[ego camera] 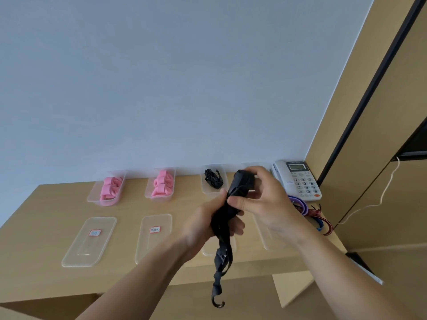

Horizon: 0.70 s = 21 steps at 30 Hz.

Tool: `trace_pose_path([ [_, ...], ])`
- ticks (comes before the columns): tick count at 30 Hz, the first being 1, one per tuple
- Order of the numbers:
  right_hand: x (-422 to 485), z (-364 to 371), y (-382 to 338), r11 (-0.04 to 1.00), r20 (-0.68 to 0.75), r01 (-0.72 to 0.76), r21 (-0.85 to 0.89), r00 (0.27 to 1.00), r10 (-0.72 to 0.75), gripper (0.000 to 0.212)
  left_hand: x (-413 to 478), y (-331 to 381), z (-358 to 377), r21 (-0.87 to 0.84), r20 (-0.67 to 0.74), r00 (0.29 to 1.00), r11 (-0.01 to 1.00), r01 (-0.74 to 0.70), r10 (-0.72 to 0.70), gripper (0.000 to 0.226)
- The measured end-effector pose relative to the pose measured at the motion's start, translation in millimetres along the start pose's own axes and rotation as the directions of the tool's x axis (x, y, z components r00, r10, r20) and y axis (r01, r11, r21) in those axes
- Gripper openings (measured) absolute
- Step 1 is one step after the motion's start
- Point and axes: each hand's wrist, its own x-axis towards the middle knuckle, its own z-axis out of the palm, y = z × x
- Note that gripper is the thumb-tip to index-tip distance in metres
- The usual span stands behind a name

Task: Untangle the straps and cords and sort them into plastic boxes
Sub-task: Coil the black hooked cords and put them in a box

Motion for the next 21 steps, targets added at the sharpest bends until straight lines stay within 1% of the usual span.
trace_pose_path([
  [2,4.8,-0.1,-2.1,1.0,-0.05,-0.003,0.018,0.999,0.004,0.059,-2.2,-7.8,0.4,-0.097,0.02,0.998,0.993,0.06,-0.058,0.058],
  [4,7.7,2.1,-3.8,1.0,-0.094,0.024,-0.006,0.995,-0.024,0.059,-4.2,-11.8,2.4,-0.246,0.026,0.997,0.966,0.077,-0.073,0.049],
  [6,7.4,4.4,-4.6,0.999,-0.135,0.049,-0.021,0.989,-0.052,0.059,-4.1,-11.7,7.2,-0.345,0.012,0.996,0.934,0.091,-0.093,0.04],
  [7,6.4,5.8,-5.0,0.997,-0.146,0.069,-0.043,0.987,-0.075,0.059,-3.8,-11.1,9.9,-0.36,-0.001,0.994,0.928,0.099,-0.106,0.037],
  [9,3.7,9.5,-4.4,0.982,-0.158,0.137,-0.132,0.975,-0.157,0.06,-4.1,-8.8,13.2,-0.321,-0.046,0.988,0.938,0.128,-0.15,0.035],
  [12,0.8,15.9,-1.4,0.928,-0.161,0.234,-0.288,0.944,-0.288,0.062,-5.8,-7.4,13.4,-0.174,-0.133,0.967,0.965,0.195,-0.219,0.045],
  [13,0.3,17.1,-0.7,0.903,-0.155,0.26,-0.342,0.932,-0.327,0.061,-6.6,-7.2,13.5,-0.168,-0.133,0.964,0.964,0.208,-0.231,0.049],
  [15,-0.7,17.3,1.8,0.843,-0.14,0.316,-0.436,0.901,-0.41,0.059,-7.8,-7.1,15.2,-0.267,-0.086,0.968,0.942,0.206,-0.236,0.053],
  [18,-3.3,14.7,6.2,0.765,-0.111,0.406,-0.5,0.846,-0.522,0.054,-5.8,-6.7,17.9,-0.424,-0.052,0.975,0.889,0.173,-0.214,0.059],
  [21,-6.1,11.8,8.9,0.678,-0.032,0.506,-0.533,0.789,-0.613,0.051,-4.0,-2.2,19.5,-0.47,-0.072,0.977,0.871,0.145,-0.202,0.056],
])
